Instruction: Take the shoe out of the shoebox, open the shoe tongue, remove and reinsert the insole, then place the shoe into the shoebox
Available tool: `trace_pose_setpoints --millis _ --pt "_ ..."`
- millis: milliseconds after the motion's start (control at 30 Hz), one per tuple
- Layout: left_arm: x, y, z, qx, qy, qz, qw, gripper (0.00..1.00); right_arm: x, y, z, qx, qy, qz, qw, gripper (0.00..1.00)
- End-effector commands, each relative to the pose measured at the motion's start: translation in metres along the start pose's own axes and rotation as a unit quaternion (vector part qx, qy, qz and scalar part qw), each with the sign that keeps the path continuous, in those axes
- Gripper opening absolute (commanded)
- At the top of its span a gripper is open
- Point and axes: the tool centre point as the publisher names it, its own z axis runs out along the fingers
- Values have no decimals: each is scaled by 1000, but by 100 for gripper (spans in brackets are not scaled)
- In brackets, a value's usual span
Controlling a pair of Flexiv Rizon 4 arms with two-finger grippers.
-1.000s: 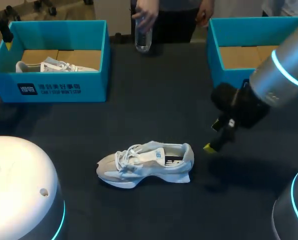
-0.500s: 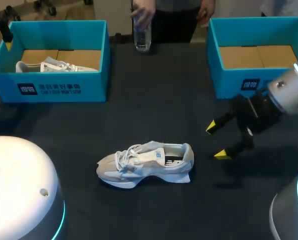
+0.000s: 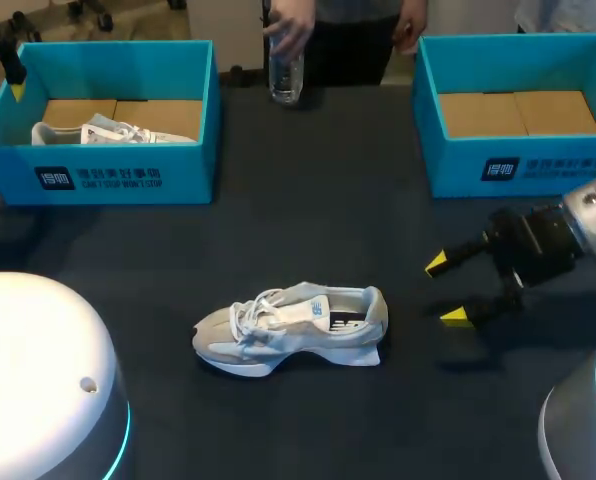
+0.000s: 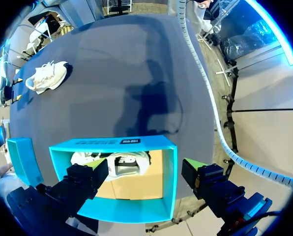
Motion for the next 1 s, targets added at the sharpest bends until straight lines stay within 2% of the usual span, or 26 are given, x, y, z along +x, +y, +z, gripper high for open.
trace_pose_setpoints --millis 33,200,367,833,1000 --pt "0 0 -1 0 1 0 1000 100 6 -19 -6 -52 -20 5 998 100" --pt "0 0 -1 0 1 0 1000 100 4 -36 -13 -77 -41 -5 996 100" --pt "0 0 -1 0 1 0 1000 100 1 -44 -8 -89 -43 0 995 100" --pt "0 0 -1 0 1 0 1000 100 3 -44 -6 -98 -41 -7 994 100" --pt "0 0 -1 0 1 0 1000 100 -2 -43 10 -100 -50 -8 994 100"
